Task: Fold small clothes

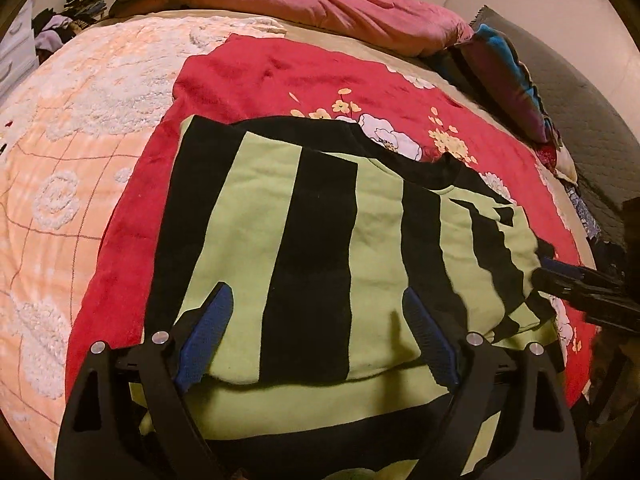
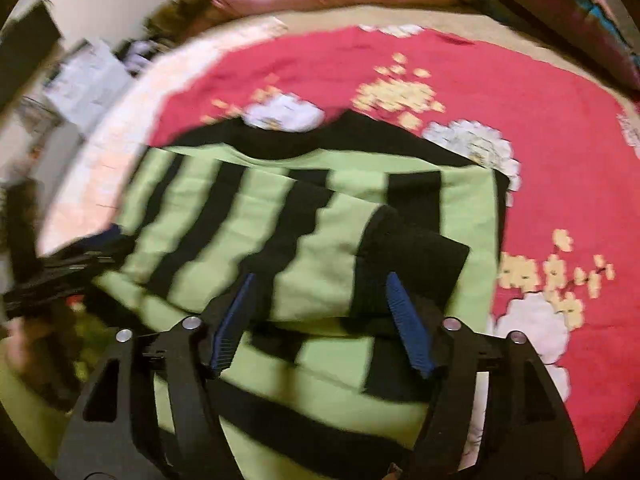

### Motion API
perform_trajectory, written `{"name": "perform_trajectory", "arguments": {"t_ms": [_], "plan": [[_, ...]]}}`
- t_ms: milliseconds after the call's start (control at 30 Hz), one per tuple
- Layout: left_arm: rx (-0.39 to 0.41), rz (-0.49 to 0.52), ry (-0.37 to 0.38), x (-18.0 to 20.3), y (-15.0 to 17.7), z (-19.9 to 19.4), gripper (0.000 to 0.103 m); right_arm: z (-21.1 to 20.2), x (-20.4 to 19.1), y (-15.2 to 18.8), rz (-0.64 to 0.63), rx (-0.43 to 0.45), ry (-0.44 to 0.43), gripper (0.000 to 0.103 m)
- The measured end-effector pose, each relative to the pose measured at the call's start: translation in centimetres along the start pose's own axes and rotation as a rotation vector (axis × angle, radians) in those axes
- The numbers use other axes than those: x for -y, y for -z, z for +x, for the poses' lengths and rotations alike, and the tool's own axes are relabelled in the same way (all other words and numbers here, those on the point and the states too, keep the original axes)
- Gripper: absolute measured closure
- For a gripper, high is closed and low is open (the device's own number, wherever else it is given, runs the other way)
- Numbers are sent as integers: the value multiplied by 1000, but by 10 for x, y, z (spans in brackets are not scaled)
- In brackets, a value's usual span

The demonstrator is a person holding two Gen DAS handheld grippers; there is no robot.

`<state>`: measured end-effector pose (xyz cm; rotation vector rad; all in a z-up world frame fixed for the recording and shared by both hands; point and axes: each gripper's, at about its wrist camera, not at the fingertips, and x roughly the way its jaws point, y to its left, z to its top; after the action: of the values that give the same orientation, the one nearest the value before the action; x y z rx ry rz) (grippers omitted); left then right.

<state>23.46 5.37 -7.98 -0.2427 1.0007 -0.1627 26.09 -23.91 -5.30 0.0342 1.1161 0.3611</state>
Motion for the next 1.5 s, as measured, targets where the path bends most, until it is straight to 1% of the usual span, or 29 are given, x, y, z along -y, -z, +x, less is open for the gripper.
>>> {"name": "perform_trajectory", "arguments": {"t_ms": [67,167,200,233,267,300,333,367,433,467,533,567,633,700,767,833,900,933,967,1000,1033,1100,1133,1233,1267,1333,1400,1467,1500], "plan": [[0,-5,5,-2,0,1,17,6,10,4,28,-12,2,42],[1,3,5,-2,2,3,17,15,22,10,51,-40,50,41],[2,3,6,-2,2,3,17,17,26,13,60,-47,60,40],[3,0,9,-2,2,3,17,18,30,17,73,-55,70,33],[4,-4,12,-3,2,2,17,19,33,18,87,-66,74,32],[4,-8,17,-4,2,2,17,19,38,22,117,-75,55,32],[4,-11,21,-4,2,1,17,13,46,25,162,-46,0,32],[5,-13,25,-5,2,0,17,3,51,29,194,-4,-46,32],[5,-17,27,-5,2,-2,17,-20,58,37,222,89,-107,32],[7,-23,30,-4,1,-6,16,-29,60,42,213,119,-121,32],[9,-36,52,-2,0,-11,15,-35,63,50,156,113,-137,33],[10,-40,69,0,-1,-14,15,-34,62,53,121,101,-136,38],[14,-39,116,8,-2,-22,15,-29,59,56,41,62,-130,46],[21,-13,151,24,-4,-29,15,-27,53,56,-12,57,-144,49],[30,18,180,43,-7,-34,15,-24,49,51,-54,80,-147,49],[13,46,253,69,-13,-31,16,-20,49,44,-66,88,-141,49],[-24,59,311,88,-16,-20,17,-14,51,39,-75,88,-142,50],[-34,64,343,96,-18,-12,22,-9,52,36,-83,76,-149,53],[-50,62,391,105,-21,0,36,-7,53,35,-89,69,-153,57],[-70,50,416,109,-21,9,47,-4,53,34,-95,60,-159,60],[-101,23,435,111,-22,21,63,-2,54,33,-100,52,-176,66],[-168,-30,458,116,-23,47,65,-4,56,32,-111,59,-211,74],[-189,-31,469,120,-23,57,65,-7,57,32,-117,63,-243,78],[-261,-33,444,127,-22,82,65,-11,63,31,-114,75,-310,80],[-284,-54,441,126,-21,91,65,-11,64,30,-112,76,-329,79],[-302,-95,445,123,-21,102,65,-7,65,27,-118,62,-358,77],[-310,-123,458,121,-21,107,64,-2,62,24,-144,53,-336,75],[-313,-134,460,121,-20,110,64,7,59,20,-167,34,-327,62],[-315,-135,459,122,-21,111,64,10,58,18,-171,32,-323,61]]}}
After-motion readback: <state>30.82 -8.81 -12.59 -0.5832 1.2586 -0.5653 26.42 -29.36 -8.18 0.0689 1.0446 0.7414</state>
